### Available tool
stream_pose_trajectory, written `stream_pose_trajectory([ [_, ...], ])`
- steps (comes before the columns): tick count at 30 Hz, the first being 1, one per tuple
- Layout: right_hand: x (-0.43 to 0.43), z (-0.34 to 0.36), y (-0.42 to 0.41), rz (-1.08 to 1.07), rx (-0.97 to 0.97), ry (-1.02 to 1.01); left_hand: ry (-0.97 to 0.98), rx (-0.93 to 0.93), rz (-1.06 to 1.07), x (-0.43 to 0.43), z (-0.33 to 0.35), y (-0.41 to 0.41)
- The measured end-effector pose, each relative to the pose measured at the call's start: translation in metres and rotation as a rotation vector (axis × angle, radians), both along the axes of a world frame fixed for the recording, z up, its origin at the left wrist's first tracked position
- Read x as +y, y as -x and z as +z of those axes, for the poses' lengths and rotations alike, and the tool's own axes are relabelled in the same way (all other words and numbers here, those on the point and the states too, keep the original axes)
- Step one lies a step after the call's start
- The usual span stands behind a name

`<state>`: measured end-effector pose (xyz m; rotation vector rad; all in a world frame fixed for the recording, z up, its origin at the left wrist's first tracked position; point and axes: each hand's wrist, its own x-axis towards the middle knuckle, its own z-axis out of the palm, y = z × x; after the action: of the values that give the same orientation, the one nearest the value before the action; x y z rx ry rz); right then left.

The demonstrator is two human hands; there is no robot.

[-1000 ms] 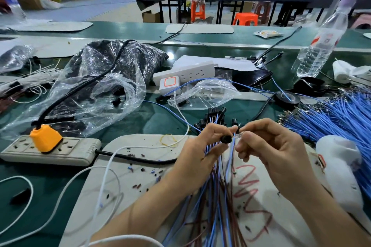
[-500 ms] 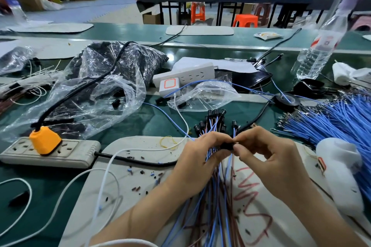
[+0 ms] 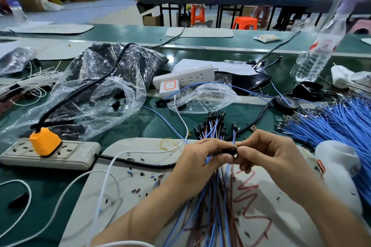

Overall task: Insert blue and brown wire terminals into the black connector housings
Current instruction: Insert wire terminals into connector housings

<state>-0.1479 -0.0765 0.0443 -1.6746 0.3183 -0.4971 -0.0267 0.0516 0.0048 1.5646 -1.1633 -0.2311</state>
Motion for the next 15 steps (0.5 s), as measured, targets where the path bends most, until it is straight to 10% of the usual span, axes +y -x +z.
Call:
stream_pose_trajectory([
  [15,-0.0078,-0.0017,0.0041,0.232,0.130,-0.373,0.029,0.107,-0.017,0.0008,-0.0007,0.0038],
])
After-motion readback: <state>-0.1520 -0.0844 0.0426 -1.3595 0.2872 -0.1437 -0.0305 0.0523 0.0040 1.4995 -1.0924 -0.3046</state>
